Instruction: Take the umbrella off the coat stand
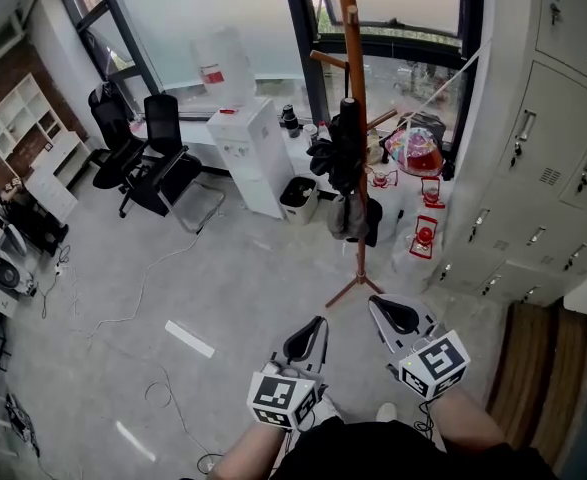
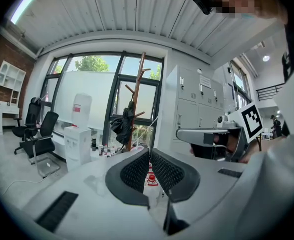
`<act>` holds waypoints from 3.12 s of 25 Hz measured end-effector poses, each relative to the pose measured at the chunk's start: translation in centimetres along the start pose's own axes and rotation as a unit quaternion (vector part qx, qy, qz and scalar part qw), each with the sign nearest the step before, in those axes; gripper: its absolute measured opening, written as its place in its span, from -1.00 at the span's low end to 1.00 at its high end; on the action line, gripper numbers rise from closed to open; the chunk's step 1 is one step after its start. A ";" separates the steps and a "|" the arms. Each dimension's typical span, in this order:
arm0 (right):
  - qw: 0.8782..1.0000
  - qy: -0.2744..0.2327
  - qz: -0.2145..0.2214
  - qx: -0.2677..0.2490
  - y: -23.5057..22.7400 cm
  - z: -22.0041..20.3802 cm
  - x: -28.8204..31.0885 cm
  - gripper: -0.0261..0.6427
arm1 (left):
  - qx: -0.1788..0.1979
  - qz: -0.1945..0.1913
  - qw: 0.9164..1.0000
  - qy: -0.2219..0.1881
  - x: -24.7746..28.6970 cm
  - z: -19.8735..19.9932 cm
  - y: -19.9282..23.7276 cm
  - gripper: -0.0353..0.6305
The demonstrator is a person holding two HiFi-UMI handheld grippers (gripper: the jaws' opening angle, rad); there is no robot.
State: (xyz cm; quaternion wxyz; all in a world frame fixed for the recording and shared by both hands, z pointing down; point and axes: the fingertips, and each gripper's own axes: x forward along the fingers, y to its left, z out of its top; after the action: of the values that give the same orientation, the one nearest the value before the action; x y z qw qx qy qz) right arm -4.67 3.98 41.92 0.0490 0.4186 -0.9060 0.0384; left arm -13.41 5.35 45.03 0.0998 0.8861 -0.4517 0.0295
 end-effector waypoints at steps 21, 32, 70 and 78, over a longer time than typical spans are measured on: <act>0.999 0.003 -0.048 -0.001 1.2 0.9 9.1 -0.76 | -0.010 -0.044 0.999 0.001 0.8 0.7 9.5 -0.81; 0.999 -0.004 -0.038 -0.007 -3.5 1.9 10.5 -0.76 | 0.001 -0.036 0.999 -0.005 5.3 2.2 9.2 -0.81; 0.999 -0.021 0.037 -0.002 -22.8 3.3 12.2 -0.76 | 0.022 0.052 0.998 -0.023 23.8 7.0 6.0 -0.81; 0.999 -0.026 0.043 0.002 -23.6 3.3 11.8 -0.76 | 0.034 0.068 0.997 -0.023 24.9 7.6 6.5 -0.81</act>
State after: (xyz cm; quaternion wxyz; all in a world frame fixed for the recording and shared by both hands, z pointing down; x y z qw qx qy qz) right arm 5.57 -20.56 40.75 0.0229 0.3803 -0.9241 0.0309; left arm -4.19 -19.72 42.11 0.0567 0.8568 -0.5115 0.0311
